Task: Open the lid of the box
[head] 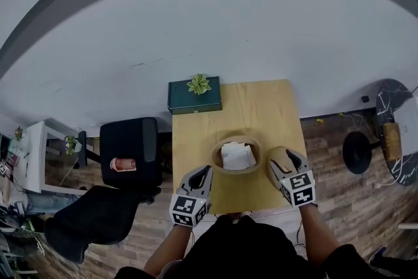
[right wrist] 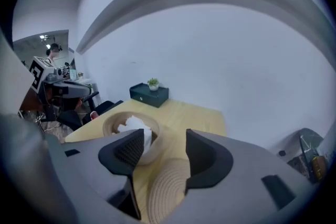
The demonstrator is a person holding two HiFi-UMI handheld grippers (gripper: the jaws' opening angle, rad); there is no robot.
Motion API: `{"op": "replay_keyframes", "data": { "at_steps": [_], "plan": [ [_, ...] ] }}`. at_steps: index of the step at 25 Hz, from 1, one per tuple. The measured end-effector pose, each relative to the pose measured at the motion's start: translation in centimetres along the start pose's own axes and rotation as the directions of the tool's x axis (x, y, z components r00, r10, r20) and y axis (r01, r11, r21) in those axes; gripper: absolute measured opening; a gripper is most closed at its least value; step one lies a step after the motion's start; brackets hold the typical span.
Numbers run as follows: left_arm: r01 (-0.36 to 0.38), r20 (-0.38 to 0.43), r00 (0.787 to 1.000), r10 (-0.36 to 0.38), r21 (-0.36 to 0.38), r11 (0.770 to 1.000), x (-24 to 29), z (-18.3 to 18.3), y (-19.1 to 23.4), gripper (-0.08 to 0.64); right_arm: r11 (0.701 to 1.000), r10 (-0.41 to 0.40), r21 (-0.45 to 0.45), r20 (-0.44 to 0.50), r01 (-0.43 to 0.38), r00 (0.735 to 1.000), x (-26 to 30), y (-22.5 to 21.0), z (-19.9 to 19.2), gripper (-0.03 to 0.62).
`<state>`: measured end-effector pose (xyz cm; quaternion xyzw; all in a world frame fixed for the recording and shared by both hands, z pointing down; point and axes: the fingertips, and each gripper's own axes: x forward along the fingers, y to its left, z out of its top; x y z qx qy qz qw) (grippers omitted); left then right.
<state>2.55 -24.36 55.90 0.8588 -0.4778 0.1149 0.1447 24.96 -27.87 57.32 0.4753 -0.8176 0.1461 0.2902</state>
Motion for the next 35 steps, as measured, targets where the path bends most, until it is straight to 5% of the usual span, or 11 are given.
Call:
{"op": "replay_keyframes", "data": {
  "at_steps": [4,5,15,28,35],
  "plan": [
    [-0.045,0.026,0.999,0.046,-0.025,0.999,-0.6,2.1,2.0,0.018,0.994,-0.094,-0.047,0.107,0.099,0.990,-1.5,-0.4,4.0,0.038],
    [-0.056,0.034,0.998,0.057,-0.035,0.998,-0.8,2.6,2.4,0.018,0.993,-0.102,-0.051,0.128,0.109,0.986,-1.8,-0.3,4.7,0.020],
    [-0.103,0.119,0.987,0.106,-0.030,0.994,-2.0,6.8,4.0,0.018,0.992,-0.111,-0.026,0.321,0.126,0.941,-4.8,0.4,10.3,0.018],
    [-0.108,0.270,0.959,0.088,0.060,0.992,-2.2,14.0,2.8,0.018,0.992,-0.105,-0.008,0.504,0.126,0.857,-7.6,0.8,16.5,0.017],
    [-0.128,0.316,0.943,0.107,0.046,0.991,-3.3,16.0,2.9,0.019,0.993,-0.075,-0.027,0.591,0.113,0.803,-9.4,2.0,19.9,0.018]
  ]
}}
